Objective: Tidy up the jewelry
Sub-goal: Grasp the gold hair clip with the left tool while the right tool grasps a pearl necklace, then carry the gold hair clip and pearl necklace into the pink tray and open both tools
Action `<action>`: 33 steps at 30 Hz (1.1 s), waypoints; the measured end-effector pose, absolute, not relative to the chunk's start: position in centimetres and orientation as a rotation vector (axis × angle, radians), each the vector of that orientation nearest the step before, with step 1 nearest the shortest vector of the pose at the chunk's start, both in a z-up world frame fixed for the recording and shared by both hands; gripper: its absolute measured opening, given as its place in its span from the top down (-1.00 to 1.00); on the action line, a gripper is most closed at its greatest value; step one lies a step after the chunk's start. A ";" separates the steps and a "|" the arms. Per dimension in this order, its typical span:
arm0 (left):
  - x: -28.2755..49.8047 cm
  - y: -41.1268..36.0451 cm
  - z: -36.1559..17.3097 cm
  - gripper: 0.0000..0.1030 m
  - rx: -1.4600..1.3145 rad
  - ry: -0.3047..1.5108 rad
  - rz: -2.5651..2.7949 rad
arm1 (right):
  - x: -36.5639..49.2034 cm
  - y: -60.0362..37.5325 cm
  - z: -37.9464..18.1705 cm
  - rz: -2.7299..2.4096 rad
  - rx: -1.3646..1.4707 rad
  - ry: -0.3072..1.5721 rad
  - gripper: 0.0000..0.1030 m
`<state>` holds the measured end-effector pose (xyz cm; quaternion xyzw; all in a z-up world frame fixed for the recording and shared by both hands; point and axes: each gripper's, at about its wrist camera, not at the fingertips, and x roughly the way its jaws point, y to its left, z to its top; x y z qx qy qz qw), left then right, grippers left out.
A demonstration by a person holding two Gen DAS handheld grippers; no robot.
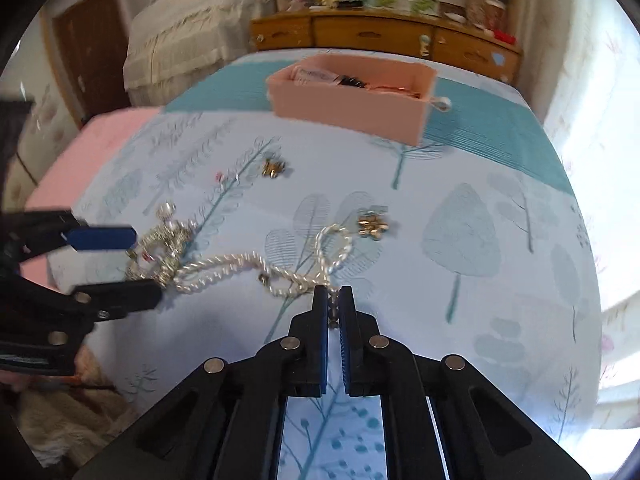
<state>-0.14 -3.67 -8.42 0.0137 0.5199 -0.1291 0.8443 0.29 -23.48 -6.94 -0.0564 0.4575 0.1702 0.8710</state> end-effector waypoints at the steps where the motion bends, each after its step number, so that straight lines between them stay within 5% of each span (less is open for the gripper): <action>1: 0.0 -3.8 -8.5 -0.04 0.029 1.101 -0.269 | 0.0 -24.1 -6.2 0.359 -0.095 0.934 0.90; 13: 2.1 -4.6 -9.8 0.49 0.003 1.159 -0.184 | -1.6 -28.3 1.0 0.391 0.083 0.703 0.91; 33: 4.4 -5.6 -10.4 0.76 0.065 1.252 -0.137 | -1.1 -27.6 -1.7 0.409 0.101 0.755 0.91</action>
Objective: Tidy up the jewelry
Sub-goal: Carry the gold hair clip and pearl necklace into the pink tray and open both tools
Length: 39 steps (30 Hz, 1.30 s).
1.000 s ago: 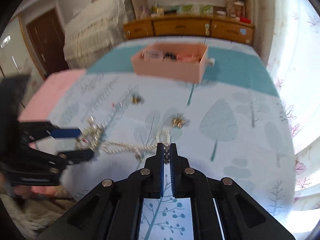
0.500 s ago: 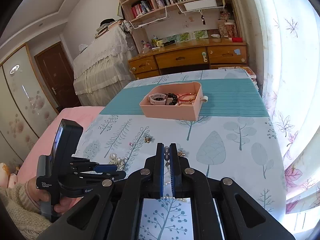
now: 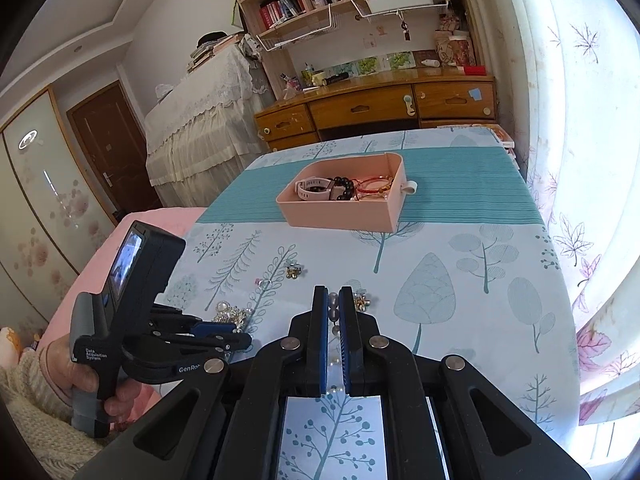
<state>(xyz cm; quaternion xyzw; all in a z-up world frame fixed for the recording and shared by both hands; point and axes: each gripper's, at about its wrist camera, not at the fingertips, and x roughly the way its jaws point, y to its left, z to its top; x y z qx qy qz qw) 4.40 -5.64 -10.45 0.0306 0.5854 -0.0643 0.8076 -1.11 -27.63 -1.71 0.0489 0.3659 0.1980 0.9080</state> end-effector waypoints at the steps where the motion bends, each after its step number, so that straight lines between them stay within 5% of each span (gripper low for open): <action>1: 4.4 -5.5 -10.5 0.78 0.060 1.253 -0.141 | -1.0 -27.6 -1.9 0.411 0.103 0.759 0.91; 14: 4.1 -4.5 -2.1 0.79 0.056 1.044 -0.184 | 0.6 -27.5 0.0 0.423 0.149 0.737 0.91; 26: 11.5 -5.7 8.9 0.83 0.093 0.752 -0.278 | 6.5 -25.6 11.1 0.428 0.144 0.484 0.91; 39: 26.5 -7.7 -0.2 0.85 0.036 0.931 -0.276 | 21.7 -23.4 8.5 0.328 0.227 0.625 0.91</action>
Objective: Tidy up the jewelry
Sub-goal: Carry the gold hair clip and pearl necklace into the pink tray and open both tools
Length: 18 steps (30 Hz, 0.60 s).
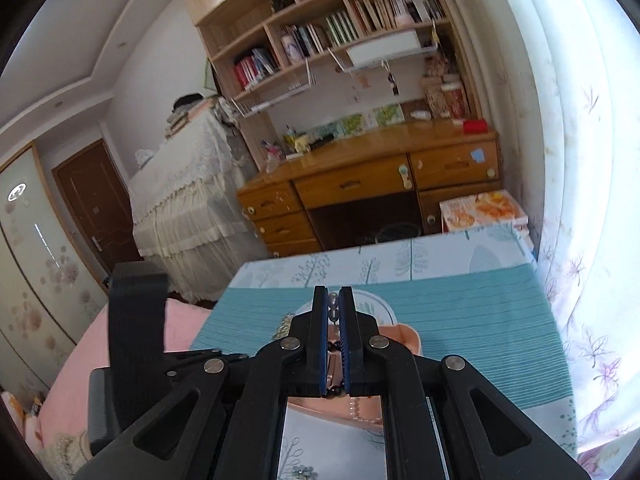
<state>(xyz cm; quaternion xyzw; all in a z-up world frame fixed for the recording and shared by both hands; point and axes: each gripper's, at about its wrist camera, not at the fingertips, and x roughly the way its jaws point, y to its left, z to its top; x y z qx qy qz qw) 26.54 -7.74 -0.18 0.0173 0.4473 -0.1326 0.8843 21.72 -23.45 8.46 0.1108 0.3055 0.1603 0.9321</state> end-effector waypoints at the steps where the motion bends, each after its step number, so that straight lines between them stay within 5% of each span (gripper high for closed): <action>1: 27.3 -7.7 -1.1 0.85 0.035 0.945 -0.275 | 22.8 -23.3 7.5 0.325 0.234 0.648 0.91; 8: 28.4 -6.8 -5.6 0.73 0.023 1.064 -0.287 | 26.4 -22.6 3.3 0.324 0.243 0.715 0.91; 13: 26.6 -5.7 -5.5 0.11 0.005 1.042 -0.285 | 27.3 -21.8 1.9 0.328 0.225 0.739 0.89; 18: 24.2 -5.0 -3.6 0.10 0.001 0.999 -0.267 | 28.0 -21.9 0.5 0.321 0.232 0.763 0.71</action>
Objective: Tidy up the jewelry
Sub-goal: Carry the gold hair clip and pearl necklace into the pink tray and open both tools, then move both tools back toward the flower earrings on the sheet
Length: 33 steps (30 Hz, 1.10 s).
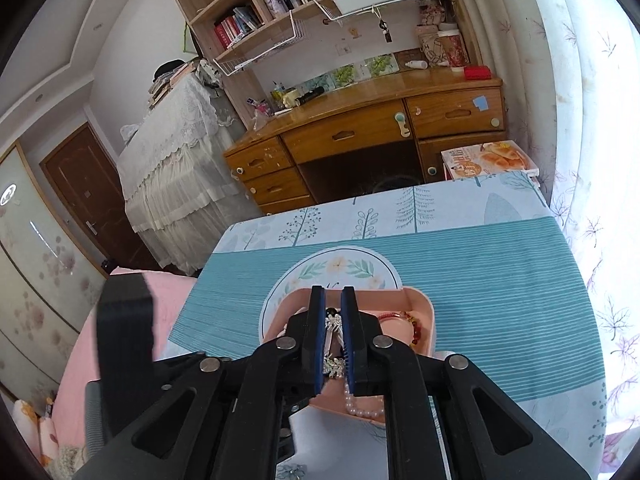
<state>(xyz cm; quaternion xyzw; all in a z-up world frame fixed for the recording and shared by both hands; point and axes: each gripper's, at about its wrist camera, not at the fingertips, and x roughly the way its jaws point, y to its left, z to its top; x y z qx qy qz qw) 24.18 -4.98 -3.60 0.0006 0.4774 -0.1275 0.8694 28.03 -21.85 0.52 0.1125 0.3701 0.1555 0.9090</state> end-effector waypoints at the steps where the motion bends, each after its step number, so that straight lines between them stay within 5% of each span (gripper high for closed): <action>1: 23.6 -5.0 -3.1 0.10 0.003 0.990 -0.261 | 27.7 -21.9 0.6 0.317 0.234 0.762 0.60; 20: 12.6 -5.4 1.6 0.10 0.040 0.857 -0.224 | 13.2 -24.5 1.5 0.326 0.148 0.736 0.58; 26: 9.3 -5.7 0.9 -0.05 0.056 0.831 -0.225 | 8.6 -24.9 0.1 0.333 0.073 0.755 0.58; 33: 7.7 -5.4 -1.7 -0.06 0.078 0.854 -0.255 | 5.8 -24.5 -4.2 0.349 -0.032 0.814 0.34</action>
